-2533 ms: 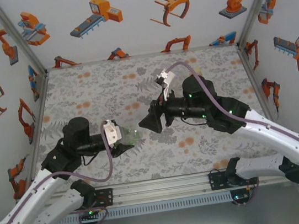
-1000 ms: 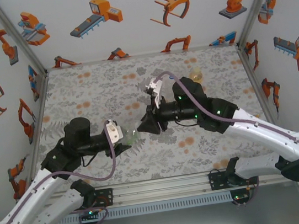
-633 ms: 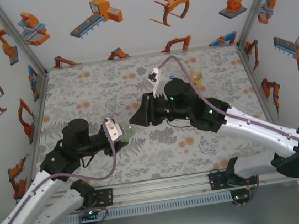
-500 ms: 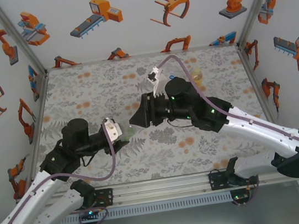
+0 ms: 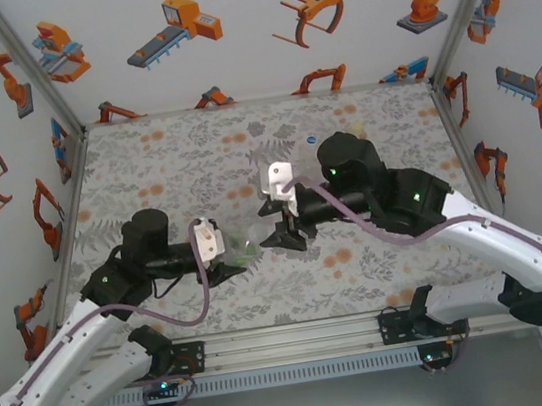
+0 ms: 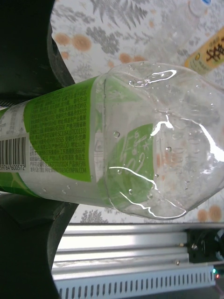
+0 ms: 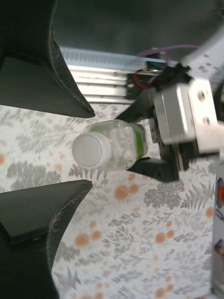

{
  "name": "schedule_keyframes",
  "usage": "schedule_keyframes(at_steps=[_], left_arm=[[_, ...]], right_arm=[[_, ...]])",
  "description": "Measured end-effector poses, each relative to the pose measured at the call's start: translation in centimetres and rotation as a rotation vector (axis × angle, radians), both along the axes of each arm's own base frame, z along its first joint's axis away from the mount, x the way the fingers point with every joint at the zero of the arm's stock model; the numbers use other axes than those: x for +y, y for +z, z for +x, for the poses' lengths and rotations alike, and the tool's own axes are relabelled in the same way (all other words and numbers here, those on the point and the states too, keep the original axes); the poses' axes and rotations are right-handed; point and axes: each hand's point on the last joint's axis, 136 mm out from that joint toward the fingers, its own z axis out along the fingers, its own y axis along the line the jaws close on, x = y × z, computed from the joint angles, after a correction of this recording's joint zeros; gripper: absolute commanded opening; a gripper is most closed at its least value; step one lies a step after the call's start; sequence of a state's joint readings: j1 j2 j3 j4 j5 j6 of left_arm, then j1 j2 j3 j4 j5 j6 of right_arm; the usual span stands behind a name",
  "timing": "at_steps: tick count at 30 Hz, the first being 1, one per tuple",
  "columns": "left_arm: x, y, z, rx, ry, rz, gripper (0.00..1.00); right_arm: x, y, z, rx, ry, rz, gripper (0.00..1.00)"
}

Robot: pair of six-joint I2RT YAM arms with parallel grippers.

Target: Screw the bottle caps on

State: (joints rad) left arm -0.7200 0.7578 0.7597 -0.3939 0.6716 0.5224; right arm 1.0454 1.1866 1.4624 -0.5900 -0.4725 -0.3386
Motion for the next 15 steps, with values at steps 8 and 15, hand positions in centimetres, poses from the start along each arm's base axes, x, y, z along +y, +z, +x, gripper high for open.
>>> schedule_keyframes(at_steps=[8,15], left_arm=[[-0.3,-0.4,-1.1,0.039,-0.063,0.005,0.0],[-0.3,-0.2,-1.4,0.039,-0.081,-0.001,0.0]], right_arm=[[-0.2,-1.6,-1.9,-0.149,0.194,-0.06,0.52],[0.7,-2.8,-2.0,-0.144,0.247,-0.089,0.43]])
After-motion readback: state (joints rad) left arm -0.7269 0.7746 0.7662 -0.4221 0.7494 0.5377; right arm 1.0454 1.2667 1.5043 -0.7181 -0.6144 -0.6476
